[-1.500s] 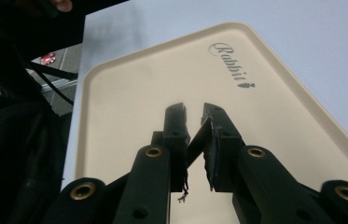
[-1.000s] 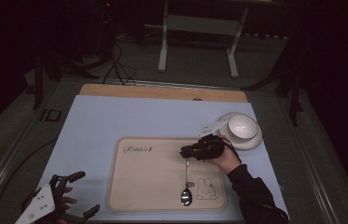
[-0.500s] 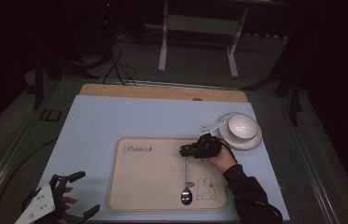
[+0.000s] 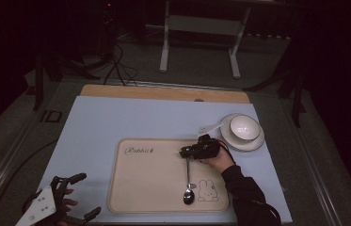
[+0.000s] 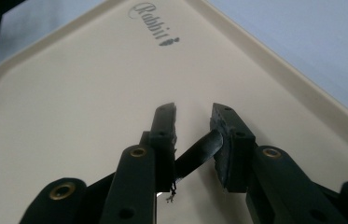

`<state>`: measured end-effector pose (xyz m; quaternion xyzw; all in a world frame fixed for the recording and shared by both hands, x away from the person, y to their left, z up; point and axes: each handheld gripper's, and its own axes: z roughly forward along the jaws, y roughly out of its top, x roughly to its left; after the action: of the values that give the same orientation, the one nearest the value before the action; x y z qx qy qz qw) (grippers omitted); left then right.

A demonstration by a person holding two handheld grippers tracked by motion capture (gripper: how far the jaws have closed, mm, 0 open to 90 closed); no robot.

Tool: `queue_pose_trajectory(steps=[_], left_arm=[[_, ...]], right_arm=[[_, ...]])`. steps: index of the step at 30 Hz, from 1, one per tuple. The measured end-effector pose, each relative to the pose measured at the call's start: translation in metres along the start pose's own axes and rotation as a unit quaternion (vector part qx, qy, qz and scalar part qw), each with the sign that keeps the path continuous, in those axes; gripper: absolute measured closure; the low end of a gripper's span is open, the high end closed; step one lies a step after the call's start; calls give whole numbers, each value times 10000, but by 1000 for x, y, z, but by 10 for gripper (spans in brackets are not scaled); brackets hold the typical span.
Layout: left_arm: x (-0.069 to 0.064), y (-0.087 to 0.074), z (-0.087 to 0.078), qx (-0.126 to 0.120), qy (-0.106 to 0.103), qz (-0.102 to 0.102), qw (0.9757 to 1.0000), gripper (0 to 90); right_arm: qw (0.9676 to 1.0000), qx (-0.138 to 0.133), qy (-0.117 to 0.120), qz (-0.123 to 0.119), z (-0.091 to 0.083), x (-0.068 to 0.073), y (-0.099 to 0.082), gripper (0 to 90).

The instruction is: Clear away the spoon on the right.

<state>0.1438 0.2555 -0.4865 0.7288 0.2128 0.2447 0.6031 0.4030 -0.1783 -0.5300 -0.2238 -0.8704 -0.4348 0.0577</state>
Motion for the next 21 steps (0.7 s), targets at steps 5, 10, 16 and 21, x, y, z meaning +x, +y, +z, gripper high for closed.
queue_pose_trajectory(steps=[5, 10, 16, 21], left_arm=[[0, 0, 0, 4, -4, 5, 10000, 0], [0, 0, 0, -3, -6, 8, 10000, 0], [0, 0, 0, 4, -8, 9, 10000, 0], [0, 0, 0, 11, -1, 16, 10000, 0]], right_arm=[[10000, 34, -11, 17, 5, -2, -1, 698], [9999, 35, -94, 72, 5, -6, -3, 692], [9998, 14, -149, 116, 4, -7, -4, 637], [9996, -23, -225, 139, 1, -8, -3, 622]])
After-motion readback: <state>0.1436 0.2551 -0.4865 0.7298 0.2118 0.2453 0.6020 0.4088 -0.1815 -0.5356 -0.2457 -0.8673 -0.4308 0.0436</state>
